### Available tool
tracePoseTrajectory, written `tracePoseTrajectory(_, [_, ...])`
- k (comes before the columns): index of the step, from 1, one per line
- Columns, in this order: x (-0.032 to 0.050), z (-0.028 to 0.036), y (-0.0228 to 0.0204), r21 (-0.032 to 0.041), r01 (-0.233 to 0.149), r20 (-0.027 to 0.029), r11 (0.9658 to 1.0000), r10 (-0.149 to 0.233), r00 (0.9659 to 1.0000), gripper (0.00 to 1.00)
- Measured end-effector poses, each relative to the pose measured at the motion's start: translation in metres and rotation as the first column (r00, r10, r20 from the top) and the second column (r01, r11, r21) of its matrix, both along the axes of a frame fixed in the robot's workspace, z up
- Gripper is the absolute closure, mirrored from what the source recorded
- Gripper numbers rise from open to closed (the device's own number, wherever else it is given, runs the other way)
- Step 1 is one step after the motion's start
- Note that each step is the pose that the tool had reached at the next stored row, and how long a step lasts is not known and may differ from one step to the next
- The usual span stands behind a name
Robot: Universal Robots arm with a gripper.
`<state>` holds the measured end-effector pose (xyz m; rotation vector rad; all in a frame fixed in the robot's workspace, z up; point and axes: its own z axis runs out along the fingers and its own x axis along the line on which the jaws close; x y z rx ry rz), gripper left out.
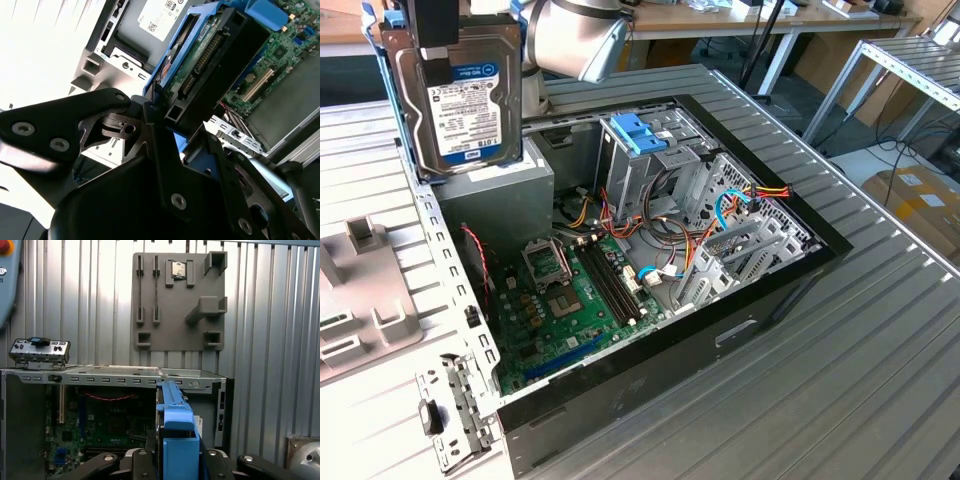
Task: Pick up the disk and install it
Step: 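Pick up the disk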
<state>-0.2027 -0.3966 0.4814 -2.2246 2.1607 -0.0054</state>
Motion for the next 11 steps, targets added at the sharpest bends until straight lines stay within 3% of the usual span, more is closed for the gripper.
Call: tracePoseTrajectory(11, [0.0053, -0.0005, -0.0102, 0.0001, 0.0, 0.0, 1.0, 0.0, 1.0, 0.63])
